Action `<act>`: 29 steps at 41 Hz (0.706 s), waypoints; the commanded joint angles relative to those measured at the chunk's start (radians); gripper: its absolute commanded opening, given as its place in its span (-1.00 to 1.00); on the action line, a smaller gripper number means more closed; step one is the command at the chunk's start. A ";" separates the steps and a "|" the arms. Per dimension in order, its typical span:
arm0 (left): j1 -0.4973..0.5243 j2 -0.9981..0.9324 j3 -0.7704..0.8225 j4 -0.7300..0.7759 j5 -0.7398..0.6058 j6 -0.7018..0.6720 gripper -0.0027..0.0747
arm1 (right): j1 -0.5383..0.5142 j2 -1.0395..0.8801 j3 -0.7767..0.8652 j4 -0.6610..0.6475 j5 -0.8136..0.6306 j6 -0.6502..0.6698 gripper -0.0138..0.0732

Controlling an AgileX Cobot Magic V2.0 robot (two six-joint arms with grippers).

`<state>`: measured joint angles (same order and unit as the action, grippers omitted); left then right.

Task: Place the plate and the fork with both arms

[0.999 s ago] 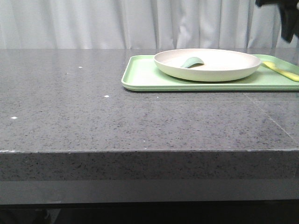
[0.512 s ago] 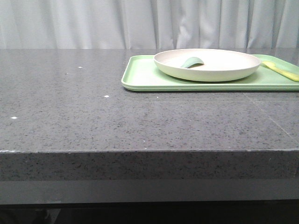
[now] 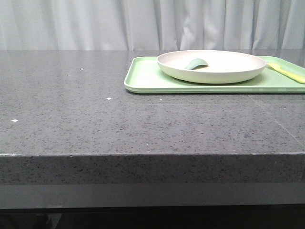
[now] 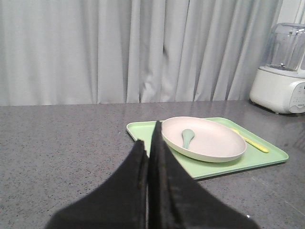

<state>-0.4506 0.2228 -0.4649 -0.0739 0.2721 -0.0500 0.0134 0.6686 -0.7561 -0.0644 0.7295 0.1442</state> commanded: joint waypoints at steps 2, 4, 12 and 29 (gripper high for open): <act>0.002 0.010 -0.025 -0.001 -0.076 -0.002 -0.98 | -0.006 -0.193 0.121 -0.027 -0.206 -0.001 -0.94; 0.002 0.010 -0.025 -0.001 -0.076 -0.002 -0.98 | -0.006 -0.258 0.178 -0.027 -0.245 -0.001 -0.94; 0.002 0.010 -0.025 -0.001 -0.076 -0.002 -0.98 | -0.006 -0.436 0.275 -0.027 -0.291 -0.001 -0.94; 0.002 0.010 -0.025 -0.001 -0.076 -0.002 -0.98 | -0.006 -0.481 0.286 -0.025 -0.273 0.000 -0.94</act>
<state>-0.4506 0.2228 -0.4649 -0.0739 0.2721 -0.0500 0.0134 0.1755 -0.4500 -0.0744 0.5359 0.1442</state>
